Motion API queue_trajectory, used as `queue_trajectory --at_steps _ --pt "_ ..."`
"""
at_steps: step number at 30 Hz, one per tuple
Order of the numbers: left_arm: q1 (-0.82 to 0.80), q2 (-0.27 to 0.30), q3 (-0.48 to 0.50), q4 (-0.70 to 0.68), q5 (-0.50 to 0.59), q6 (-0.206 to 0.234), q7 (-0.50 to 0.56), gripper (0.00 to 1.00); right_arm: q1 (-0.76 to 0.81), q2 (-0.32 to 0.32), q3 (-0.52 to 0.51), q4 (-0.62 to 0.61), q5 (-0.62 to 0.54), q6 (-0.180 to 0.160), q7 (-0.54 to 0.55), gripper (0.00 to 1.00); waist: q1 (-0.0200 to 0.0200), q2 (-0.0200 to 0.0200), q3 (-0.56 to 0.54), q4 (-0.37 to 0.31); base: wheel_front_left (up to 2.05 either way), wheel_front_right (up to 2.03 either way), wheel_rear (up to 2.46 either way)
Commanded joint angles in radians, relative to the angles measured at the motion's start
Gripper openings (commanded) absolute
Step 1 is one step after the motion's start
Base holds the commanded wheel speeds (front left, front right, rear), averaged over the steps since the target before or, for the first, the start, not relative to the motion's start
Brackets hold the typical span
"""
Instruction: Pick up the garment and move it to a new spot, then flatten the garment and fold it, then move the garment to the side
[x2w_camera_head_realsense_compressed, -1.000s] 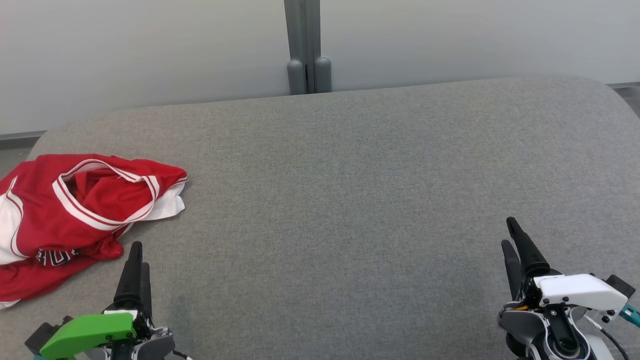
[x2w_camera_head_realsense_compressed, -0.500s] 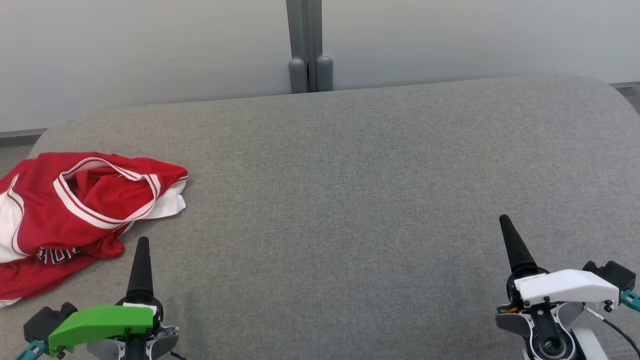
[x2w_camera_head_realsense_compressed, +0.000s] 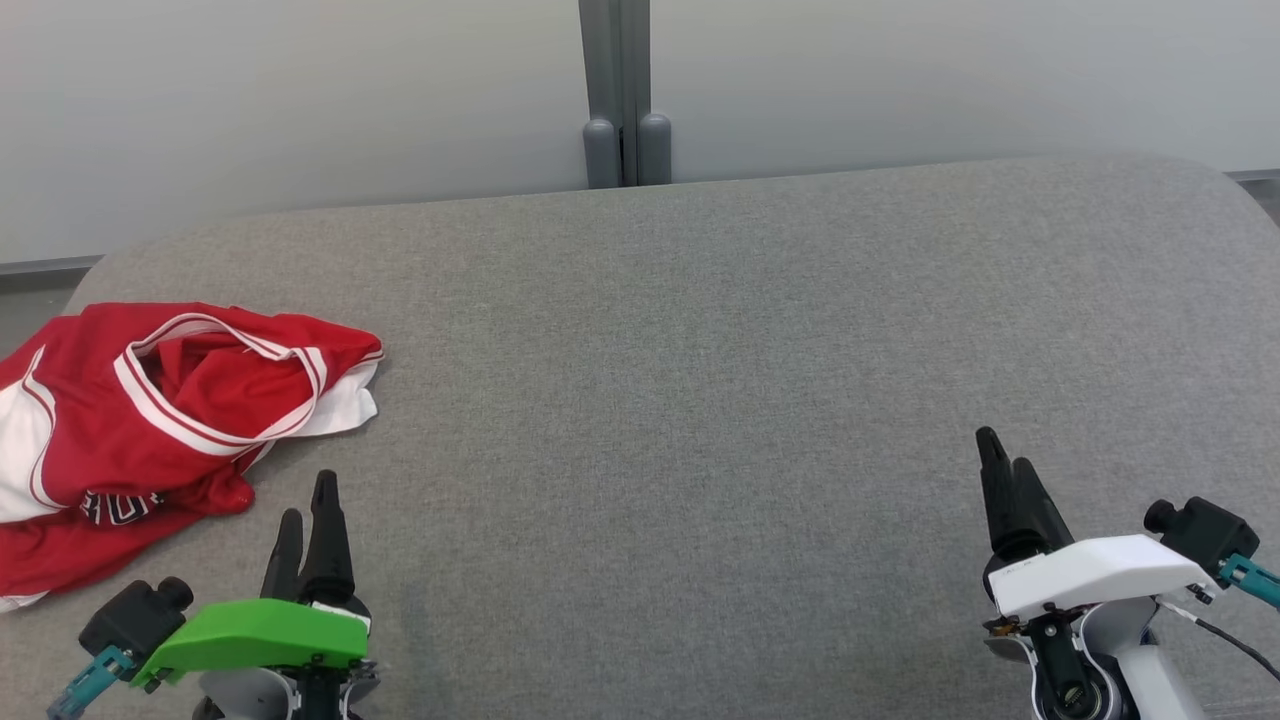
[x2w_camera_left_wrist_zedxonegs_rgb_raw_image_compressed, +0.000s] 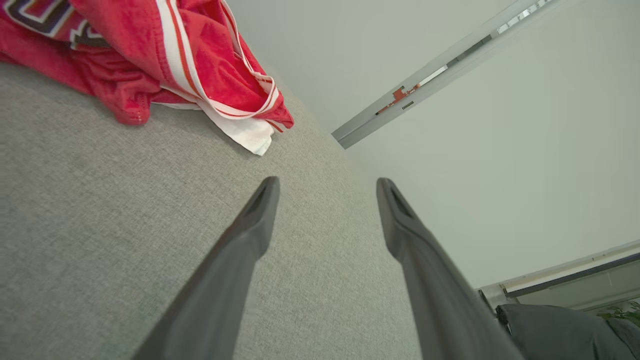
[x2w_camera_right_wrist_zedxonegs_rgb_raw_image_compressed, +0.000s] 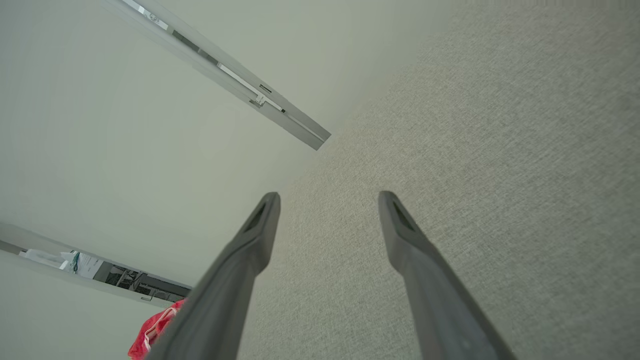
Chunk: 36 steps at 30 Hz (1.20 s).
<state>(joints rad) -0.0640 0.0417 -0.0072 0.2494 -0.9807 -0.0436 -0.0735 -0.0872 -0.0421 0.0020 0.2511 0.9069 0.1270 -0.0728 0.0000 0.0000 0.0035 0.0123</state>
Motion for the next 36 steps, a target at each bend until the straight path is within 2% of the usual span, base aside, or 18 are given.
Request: queue_trajectory --at_steps 1,12,36 --pt "-0.005 0.007 -0.007 -0.013 0.042 0.004 -0.012 1.00 -0.011 -0.006 0.000 -0.016 -0.040 0.004 -0.013 1.00 0.0000 0.0000 0.000 0.000 0.00 0.00 0.00" --pt "0.006 0.008 -0.033 -0.009 0.221 0.017 -0.045 1.00 -0.011 -0.007 -0.010 -0.003 -0.207 0.005 -0.047 1.00 0.0000 0.0000 -0.001 0.002 0.00 0.00 0.00" --pt "0.015 0.010 -0.069 -0.007 0.467 0.042 -0.107 1.00 -0.018 -0.009 0.011 0.007 -0.439 0.005 -0.109 1.00 0.0000 0.0000 0.002 0.012 0.00 0.00 0.00"
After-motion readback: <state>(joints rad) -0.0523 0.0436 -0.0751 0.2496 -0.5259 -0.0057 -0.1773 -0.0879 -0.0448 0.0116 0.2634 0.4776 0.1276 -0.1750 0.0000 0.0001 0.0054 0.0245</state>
